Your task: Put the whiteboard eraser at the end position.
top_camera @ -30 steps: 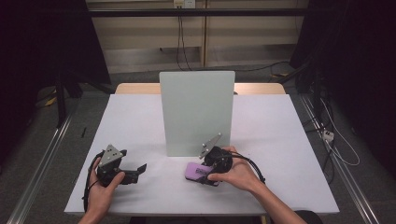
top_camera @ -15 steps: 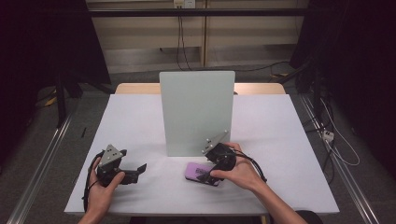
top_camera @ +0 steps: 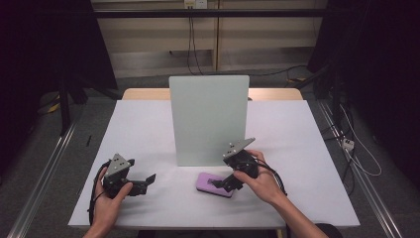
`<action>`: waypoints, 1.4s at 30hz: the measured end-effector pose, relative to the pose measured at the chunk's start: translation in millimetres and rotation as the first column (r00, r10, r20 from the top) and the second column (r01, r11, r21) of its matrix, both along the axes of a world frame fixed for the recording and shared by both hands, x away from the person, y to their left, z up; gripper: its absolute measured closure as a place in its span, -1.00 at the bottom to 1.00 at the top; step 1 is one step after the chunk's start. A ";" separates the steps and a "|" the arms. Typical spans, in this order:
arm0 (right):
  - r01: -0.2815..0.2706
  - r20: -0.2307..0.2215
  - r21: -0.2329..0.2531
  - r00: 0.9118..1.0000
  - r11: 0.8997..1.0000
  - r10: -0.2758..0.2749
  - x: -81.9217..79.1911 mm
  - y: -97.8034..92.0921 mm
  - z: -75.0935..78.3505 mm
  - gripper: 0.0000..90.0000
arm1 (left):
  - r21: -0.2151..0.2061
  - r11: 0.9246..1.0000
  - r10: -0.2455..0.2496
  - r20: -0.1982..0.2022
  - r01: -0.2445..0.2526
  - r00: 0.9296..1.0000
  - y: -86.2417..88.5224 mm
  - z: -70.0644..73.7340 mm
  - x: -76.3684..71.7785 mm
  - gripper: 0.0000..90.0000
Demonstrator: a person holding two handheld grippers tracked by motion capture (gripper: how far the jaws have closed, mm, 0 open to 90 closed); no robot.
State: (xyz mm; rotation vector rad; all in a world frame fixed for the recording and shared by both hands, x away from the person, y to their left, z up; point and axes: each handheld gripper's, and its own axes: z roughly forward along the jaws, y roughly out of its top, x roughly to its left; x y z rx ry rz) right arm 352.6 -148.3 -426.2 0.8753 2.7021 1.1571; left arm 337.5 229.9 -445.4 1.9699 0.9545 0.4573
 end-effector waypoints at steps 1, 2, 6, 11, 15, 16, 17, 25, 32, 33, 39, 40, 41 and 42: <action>0.017 0.010 0.001 1.000 1.000 -0.017 -0.6 -1.7 -0.2 -0.81 | -0.004 1.000 -0.001 0.000 0.001 1.000 -0.1 0.0 -0.2 -0.89; 0.035 0.019 -0.002 0.999 0.999 -0.035 -1.1 -4.0 -0.3 -0.81 | -0.004 1.000 -0.001 -0.001 0.001 1.000 0.0 0.1 -0.3 -0.89; 0.117 0.040 0.017 0.992 0.993 -0.117 -1.9 -14.1 -0.4 -0.79 | -0.005 1.000 0.007 -0.006 -0.007 1.000 0.3 -0.8 0.6 -0.89; 0.179 0.052 0.042 0.982 0.983 -0.181 -4.0 -25.3 -2.0 -0.79 | -0.009 1.000 0.005 -0.005 -0.005 1.000 -0.9 -0.3 -0.4 -0.89; 0.239 0.052 0.069 0.969 0.969 -0.242 -6.4 -35.9 -3.3 -0.79 | -0.005 1.000 0.010 -0.001 -0.010 1.000 -0.8 0.0 -1.1 -0.88; 0.246 0.052 0.074 0.967 0.966 -0.250 -7.3 -38.6 -3.7 -0.79 | -0.007 1.000 0.010 -0.001 -0.010 1.000 -1.0 0.2 -1.2 -0.88; 0.256 0.053 0.073 0.964 0.964 -0.260 -8.6 -40.9 -4.2 -0.79 | -0.003 1.000 0.008 0.001 -0.008 1.000 -1.0 0.6 -1.3 -0.87; 0.319 0.085 0.085 0.942 0.944 -0.326 -15.7 -57.6 -8.0 -0.79 | -0.009 1.000 0.018 0.005 -0.018 1.000 -1.7 1.8 -2.9 -0.87; 0.367 0.110 0.098 0.920 0.925 -0.377 -21.5 -73.1 -11.4 -0.79 | -0.010 1.000 0.024 0.006 -0.024 1.000 -1.4 2.4 -4.0 -0.88; 0.376 0.109 0.096 0.916 0.922 -0.385 -23.0 -76.0 -12.6 -0.79 | -0.017 1.000 0.027 0.005 -0.027 1.000 -1.6 2.2 -4.1 -0.88; 0.406 0.092 0.111 0.905 0.907 -0.416 -27.7 -89.8 -16.7 -0.79 | -0.018 1.000 0.024 0.000 -0.024 1.000 -2.1 2.4 -4.4 -0.88; 0.412 0.092 0.112 0.902 0.904 -0.423 -28.4 -92.3 -17.0 -0.79 | -0.018 1.000 0.023 0.000 -0.023 1.000 -2.1 2.5 -4.5 -0.88; 0.415 0.092 0.111 0.900 0.903 -0.425 -28.9 -95.1 -17.3 -0.79 | -0.018 1.000 0.020 0.000 -0.020 1.000 -2.2 2.5 -4.6 -0.88; 0.419 0.088 0.113 0.899 0.901 -0.429 -29.4 -97.7 -17.9 -0.79 | -0.022 1.000 0.021 -0.002 -0.021 1.000 -2.6 2.4 -4.8 -0.88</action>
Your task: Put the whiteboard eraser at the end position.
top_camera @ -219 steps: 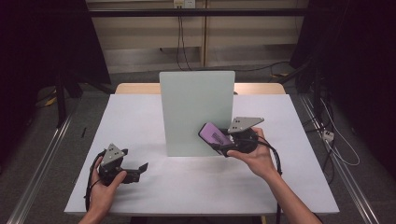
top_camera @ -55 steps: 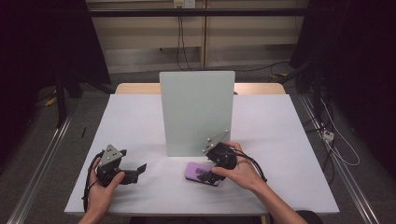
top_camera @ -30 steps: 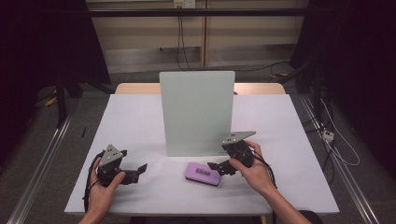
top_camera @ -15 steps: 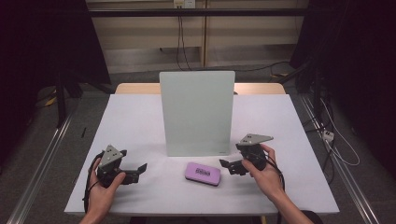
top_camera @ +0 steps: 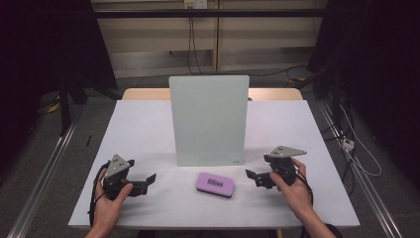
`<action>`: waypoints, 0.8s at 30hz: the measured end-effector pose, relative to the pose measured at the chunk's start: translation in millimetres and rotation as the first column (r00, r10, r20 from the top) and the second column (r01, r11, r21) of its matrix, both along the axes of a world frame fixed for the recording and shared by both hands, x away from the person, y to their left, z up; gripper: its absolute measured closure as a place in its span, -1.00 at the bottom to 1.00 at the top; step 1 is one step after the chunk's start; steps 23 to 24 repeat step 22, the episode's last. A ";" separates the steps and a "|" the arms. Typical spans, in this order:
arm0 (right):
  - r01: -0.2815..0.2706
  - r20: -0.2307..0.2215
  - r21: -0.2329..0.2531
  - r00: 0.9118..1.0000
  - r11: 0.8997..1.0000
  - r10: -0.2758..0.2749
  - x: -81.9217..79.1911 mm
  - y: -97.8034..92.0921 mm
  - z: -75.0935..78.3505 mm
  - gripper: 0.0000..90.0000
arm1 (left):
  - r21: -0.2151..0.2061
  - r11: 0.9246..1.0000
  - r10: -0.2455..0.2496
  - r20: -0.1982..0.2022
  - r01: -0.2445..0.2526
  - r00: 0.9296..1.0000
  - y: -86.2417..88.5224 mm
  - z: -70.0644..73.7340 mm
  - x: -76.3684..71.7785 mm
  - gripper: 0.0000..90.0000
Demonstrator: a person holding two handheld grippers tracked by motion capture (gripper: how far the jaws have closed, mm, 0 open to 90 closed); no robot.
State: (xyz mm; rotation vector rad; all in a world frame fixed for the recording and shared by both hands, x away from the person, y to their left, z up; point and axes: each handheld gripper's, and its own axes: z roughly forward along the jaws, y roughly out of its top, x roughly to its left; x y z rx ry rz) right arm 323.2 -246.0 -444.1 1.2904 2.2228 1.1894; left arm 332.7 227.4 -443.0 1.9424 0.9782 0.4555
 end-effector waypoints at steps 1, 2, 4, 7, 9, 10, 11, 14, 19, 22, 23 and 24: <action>0.009 -0.002 0.001 1.000 1.000 -0.009 -0.1 -2.9 -0.8 -0.79 | 0.002 1.000 -0.001 0.001 0.001 1.000 0.0 0.0 0.0 -0.88; 0.020 -0.002 0.002 1.000 1.000 -0.020 -0.3 -6.1 -1.8 -0.79 | 0.001 1.000 -0.001 0.000 0.001 1.000 -0.1 -0.1 -0.1 -0.88; 0.041 0.004 0.010 0.999 0.999 -0.041 -1.8 -12.0 -3.7 -0.80 | 0.001 1.000 -0.003 -0.001 0.003 1.000 -0.2 -0.2 -0.4 -0.88; 0.057 0.004 0.014 0.998 0.998 -0.057 -4.2 -18.1 -5.3 -0.80 | -0.002 1.000 0.000 0.000 0.000 1.000 -0.2 -0.3 -0.5 -0.88; 0.067 0.009 0.013 0.998 0.998 -0.067 -5.8 -20.6 -4.7 -0.80 | -0.001 1.000 0.002 0.005 -0.002 1.000 -0.1 0.0 -0.6 -0.88; 0.071 0.018 0.011 0.997 0.997 -0.071 -6.3 -22.3 -4.4 -0.80 | 0.001 1.000 0.003 0.006 -0.003 1.000 0.2 0.2 -0.7 -0.88; 0.075 0.020 0.015 0.997 0.997 -0.076 -7.1 -23.5 -4.2 -0.80 | -0.001 1.000 0.007 0.005 -0.007 1.000 0.1 0.3 -1.1 -0.88; 0.087 0.022 0.007 0.996 0.996 -0.087 -9.7 -28.4 -5.3 -0.80 | -0.010 1.000 0.012 0.006 -0.012 1.000 0.7 0.4 -1.2 -0.88; 0.109 0.038 0.021 0.993 0.994 -0.110 -15.1 -35.2 -5.3 -0.80 | -0.011 1.000 0.020 0.003 -0.020 1.000 1.2 0.1 -0.5 -0.88; 0.107 0.044 0.034 0.993 0.994 -0.108 -14.8 -35.4 -4.9 -0.82 | -0.004 1.000 0.018 0.004 -0.018 1.000 1.1 0.1 0.3 -0.88; 0.107 0.044 0.034 0.993 0.994 -0.108 -14.8 -35.4 -4.9 -0.82 | -0.004 1.000 0.018 0.004 -0.018 1.000 1.1 0.1 0.3 -0.88; 0.107 0.044 0.034 0.993 0.994 -0.108 -14.8 -35.4 -4.9 -0.82 | -0.004 1.000 0.018 0.004 -0.018 1.000 1.1 0.1 0.3 -0.88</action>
